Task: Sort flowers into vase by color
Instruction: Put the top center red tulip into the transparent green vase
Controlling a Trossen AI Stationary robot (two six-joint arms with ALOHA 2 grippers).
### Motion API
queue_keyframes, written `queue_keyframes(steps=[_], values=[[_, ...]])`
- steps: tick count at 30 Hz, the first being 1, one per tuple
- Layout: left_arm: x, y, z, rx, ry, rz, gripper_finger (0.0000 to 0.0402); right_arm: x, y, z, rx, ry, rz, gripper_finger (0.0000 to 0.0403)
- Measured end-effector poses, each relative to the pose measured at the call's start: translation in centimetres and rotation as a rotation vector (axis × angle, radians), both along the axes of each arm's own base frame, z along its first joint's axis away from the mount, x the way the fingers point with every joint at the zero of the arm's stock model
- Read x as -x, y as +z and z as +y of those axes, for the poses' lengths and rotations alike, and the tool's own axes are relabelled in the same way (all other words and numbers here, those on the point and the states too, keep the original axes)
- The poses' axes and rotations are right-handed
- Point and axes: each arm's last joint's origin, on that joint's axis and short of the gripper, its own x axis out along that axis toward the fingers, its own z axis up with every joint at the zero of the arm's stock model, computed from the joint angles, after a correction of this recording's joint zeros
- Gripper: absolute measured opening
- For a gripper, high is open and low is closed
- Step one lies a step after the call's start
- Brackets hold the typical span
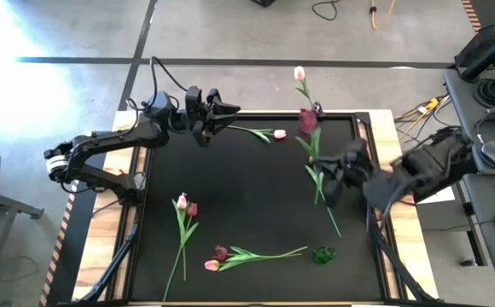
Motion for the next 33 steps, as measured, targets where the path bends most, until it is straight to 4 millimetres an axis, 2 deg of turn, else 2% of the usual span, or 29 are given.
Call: queue_keyframes(steps=[8,18,26,33], values=[[0.0,-0.3,0.3,0.014,0.008,0.027,0.0151,1.8,-3.6,4.9,-0.177,-0.050,0.046,0.0013],[0.0,-0.5,0.4,0.031,0.010,0.048,0.0152,1.8,-8.4,9.6,-0.240,-0.174,0.167,0.0013],[0.0,-0.5,0.4,0.028,0.012,0.054,0.0152,1.0,-9.8,10.6,-0.212,-0.194,0.183,0.0013],[0.0,-0.5,0.4,0.028,0.012,0.054,0.0152,1.5,-8.9,9.9,-0.193,-0.159,0.190,0.0013]])
